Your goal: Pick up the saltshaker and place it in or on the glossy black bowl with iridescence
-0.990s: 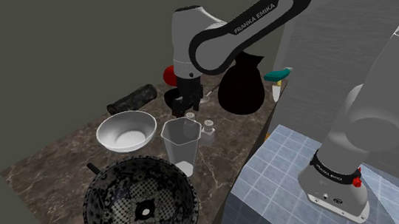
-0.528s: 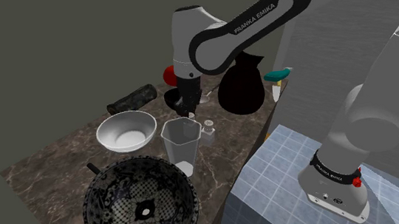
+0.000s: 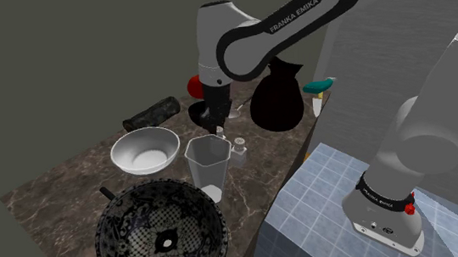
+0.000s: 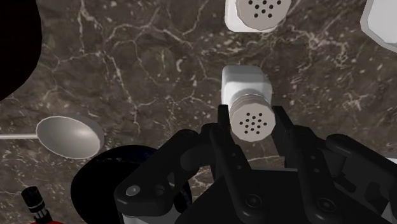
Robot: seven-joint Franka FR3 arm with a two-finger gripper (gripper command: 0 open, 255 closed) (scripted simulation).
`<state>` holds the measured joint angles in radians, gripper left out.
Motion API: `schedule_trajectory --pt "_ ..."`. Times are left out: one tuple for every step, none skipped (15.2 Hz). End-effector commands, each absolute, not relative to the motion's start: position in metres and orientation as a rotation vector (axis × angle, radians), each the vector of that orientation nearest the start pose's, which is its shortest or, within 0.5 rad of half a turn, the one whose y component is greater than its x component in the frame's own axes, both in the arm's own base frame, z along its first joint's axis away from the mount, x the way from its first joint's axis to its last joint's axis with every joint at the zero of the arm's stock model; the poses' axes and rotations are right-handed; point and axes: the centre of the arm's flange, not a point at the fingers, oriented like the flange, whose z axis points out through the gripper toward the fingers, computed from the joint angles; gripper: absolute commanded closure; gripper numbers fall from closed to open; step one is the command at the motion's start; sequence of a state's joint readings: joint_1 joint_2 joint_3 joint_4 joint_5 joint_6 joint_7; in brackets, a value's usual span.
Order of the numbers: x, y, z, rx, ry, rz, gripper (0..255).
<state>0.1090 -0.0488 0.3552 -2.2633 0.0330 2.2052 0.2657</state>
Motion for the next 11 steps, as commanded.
schedule_trajectory --pt "0.456 0.230 0.389 -3.125 -0.279 0.023 255" --pt "0.456 0.230 0.394 -3.125 -0.279 0.023 255" --pt "0.456 0.230 0.399 -3.125 -0.279 0.023 255" --pt "0.456 0.230 0.405 -3.125 -0.279 0.023 255" --pt "0.456 0.230 0.410 -3.125 -0.279 0.023 255" --pt "0.456 0.230 0.415 -3.125 -0.279 0.023 255" --pt "0.456 0.230 0.421 -3.125 -0.279 0.023 255" --pt "0.456 0.230 0.426 -3.125 -0.279 0.023 255" --pt "0.456 0.230 0.431 -3.125 -0.279 0.023 255" --pt "0.456 0.230 0.436 -3.125 -0.279 0.023 255" --pt "0.456 0.230 0.442 -3.125 -0.279 0.023 255"
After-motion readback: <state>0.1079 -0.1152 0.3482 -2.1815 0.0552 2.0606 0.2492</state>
